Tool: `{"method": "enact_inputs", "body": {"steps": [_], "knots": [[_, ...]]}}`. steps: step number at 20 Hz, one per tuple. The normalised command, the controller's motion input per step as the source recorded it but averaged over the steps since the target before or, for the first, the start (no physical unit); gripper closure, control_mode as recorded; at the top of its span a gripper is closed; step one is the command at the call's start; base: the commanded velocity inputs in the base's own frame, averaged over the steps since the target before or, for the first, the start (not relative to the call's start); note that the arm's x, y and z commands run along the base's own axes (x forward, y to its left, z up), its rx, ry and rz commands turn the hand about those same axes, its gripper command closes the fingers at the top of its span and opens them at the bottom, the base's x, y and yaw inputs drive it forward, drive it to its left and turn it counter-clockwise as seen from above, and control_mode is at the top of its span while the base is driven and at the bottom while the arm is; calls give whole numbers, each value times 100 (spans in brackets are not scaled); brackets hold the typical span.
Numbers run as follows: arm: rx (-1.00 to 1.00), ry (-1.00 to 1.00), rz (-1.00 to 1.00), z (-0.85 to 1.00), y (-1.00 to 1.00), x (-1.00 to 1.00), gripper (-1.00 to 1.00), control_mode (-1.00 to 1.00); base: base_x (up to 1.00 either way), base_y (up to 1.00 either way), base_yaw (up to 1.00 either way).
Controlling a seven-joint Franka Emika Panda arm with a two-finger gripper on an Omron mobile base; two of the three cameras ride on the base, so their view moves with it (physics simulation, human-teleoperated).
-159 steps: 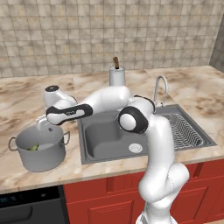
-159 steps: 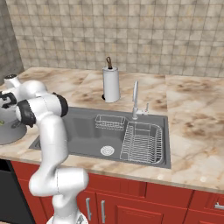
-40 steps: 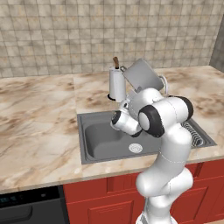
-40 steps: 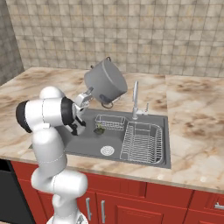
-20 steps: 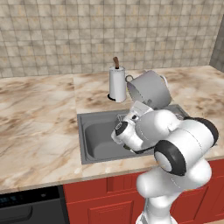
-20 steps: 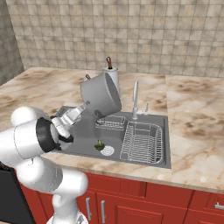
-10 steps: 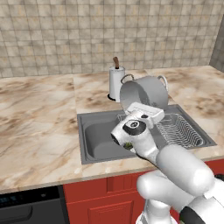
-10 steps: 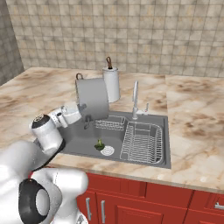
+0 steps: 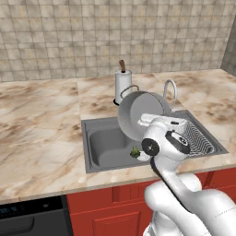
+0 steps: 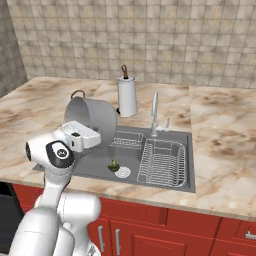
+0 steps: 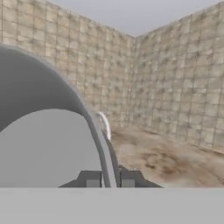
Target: Dump the broccoli from the pot into the sink. Then turn on the water and wash the broccoli. Then turn off the water and put the broccoli back in the pot.
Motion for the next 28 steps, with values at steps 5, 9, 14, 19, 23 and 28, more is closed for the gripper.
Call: {"method": "enact_inputs", "body": {"steps": [5,9,14,19,23,28], "knots": [[36,26,37,0,1,-20,100,-100,0,0,0],[37,28,36,0,8,-2,100,-100,0,0,0],[28,19,26,0,24,0,100,-100,0,0,0],[23,17,19,0,35,0,100,-100,0,0,0],[6,14,11,-4,54,0,100,-100,0,0,0],[-4,12,5,-35,65,0,100,-100,0,0,0]]}}
